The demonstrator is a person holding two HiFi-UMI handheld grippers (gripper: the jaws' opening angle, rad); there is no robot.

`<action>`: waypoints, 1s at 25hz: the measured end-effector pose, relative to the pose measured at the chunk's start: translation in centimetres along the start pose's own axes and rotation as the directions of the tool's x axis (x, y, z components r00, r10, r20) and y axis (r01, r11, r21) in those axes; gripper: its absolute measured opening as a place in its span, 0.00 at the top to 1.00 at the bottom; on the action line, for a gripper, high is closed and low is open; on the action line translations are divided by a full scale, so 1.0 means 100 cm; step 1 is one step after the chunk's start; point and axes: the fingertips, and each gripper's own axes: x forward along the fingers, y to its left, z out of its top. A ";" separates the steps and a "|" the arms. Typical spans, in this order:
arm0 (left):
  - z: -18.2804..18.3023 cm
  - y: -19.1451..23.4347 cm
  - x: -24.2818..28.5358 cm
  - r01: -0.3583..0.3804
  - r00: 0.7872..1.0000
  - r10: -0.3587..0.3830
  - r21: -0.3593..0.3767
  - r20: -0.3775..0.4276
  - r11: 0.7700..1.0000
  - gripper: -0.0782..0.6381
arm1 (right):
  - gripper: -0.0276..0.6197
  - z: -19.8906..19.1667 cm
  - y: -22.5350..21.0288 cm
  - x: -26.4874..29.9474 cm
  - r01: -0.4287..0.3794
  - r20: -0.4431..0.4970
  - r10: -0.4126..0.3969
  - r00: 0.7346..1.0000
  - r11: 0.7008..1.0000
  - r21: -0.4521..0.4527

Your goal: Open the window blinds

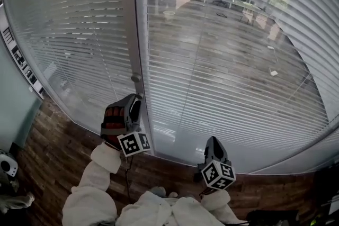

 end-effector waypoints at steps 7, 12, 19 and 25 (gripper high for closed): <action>-0.001 0.013 -0.043 0.059 0.994 0.013 -0.609 0.112 0.791 0.67 | 0.94 0.005 0.002 0.001 -0.005 0.008 0.005 1.000 1.000 -0.025; 0.034 0.007 -0.062 0.253 0.962 0.010 -0.906 0.272 0.341 0.86 | 0.94 0.015 0.012 0.001 -0.027 0.030 0.029 0.999 0.998 -0.065; 0.111 -0.057 -0.083 0.439 0.896 -0.100 -0.897 0.433 0.054 0.89 | 0.94 0.010 0.015 -0.006 -0.026 0.011 0.028 1.000 0.988 -0.153; 0.149 -0.111 -0.101 0.492 0.857 -0.191 -0.870 0.478 0.029 0.89 | 0.94 -0.004 0.008 -0.015 -0.022 -0.003 0.022 1.000 0.985 -0.170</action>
